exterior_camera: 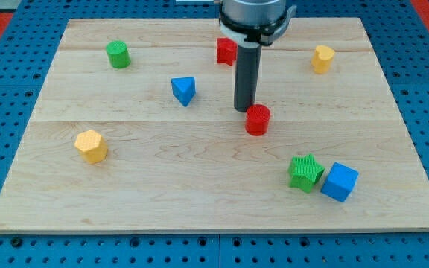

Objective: Push the red circle towards top of blue cube

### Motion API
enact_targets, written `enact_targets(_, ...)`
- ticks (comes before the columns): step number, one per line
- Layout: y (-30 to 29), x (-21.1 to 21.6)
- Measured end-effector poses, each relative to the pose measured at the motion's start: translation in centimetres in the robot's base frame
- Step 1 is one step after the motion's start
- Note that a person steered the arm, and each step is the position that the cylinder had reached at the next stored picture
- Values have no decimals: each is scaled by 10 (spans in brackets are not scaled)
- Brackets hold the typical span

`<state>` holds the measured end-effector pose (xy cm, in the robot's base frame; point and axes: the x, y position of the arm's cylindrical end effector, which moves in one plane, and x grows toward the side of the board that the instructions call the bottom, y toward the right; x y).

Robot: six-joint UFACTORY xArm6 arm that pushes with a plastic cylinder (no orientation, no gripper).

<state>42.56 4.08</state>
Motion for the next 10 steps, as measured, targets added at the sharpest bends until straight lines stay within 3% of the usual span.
enact_targets(2, 25, 24)
enact_targets(4, 0, 31)
enact_targets(10, 109, 66)
